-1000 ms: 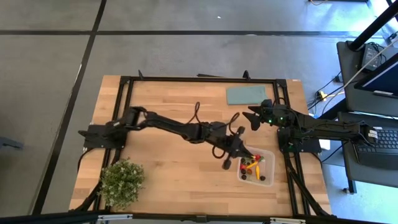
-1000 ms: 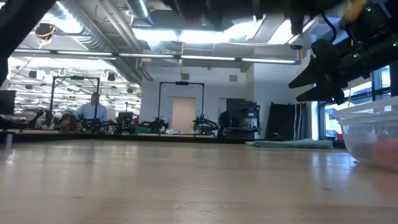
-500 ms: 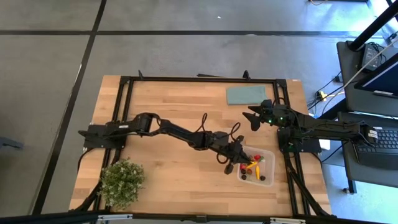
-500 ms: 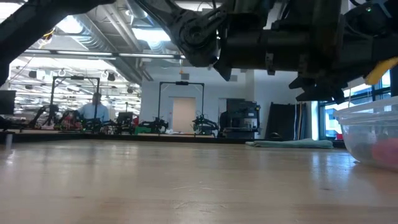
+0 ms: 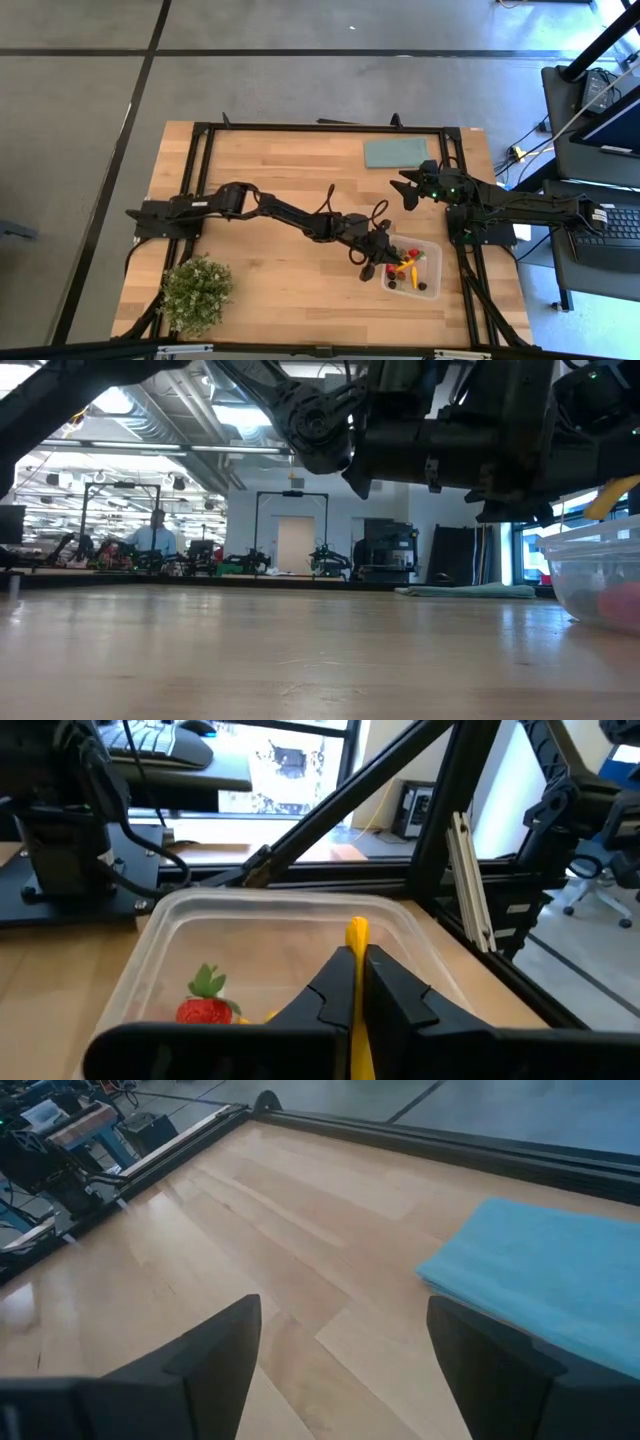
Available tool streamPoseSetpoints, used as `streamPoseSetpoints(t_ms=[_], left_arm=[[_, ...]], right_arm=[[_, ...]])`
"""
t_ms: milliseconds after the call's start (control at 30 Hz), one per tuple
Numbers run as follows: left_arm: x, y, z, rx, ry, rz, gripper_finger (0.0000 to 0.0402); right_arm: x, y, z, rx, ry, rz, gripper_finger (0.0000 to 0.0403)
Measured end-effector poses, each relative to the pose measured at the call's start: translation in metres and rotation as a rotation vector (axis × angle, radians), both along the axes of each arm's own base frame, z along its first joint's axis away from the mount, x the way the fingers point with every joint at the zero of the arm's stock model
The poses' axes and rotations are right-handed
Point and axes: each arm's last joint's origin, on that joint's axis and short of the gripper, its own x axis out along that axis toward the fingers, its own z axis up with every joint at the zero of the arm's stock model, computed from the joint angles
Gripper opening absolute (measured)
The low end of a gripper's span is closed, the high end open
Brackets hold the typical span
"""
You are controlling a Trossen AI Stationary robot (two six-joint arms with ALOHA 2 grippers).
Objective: Pick and placing Produce into tupperware
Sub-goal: Put the corn into the container
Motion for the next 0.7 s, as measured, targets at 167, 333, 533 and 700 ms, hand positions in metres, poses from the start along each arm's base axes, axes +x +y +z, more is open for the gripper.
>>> streamPoseSetpoints(t_ms=[167, 333, 533, 700], left_arm=[[0.0002, 0.0002, -0.0016, 0.001, 0.002, 0.002, 0.0012], [0.0002, 0.0000, -0.0016, 0.002, 0.002, 0.007, 0.0013], [0.0006, 0.0005, -0.0016, 0.009, 0.000, 0.049, 0.0013], [0.0008, 0.0030, -0.0016, 0.014, -0.002, 0.046, 0.0014]], right_arm=[[0.0000, 0.0000, 0.0000, 0.000, 0.000, 0.000, 0.0287], [0.0000, 0.0000, 0.0000, 0.000, 0.000, 0.000, 0.0287], [-0.0001, 0.0000, -0.0004, 0.001, 0.004, 0.000, 0.0287], [-0.0003, 0.0001, -0.0008, 0.002, 0.009, 0.001, 0.0287]])
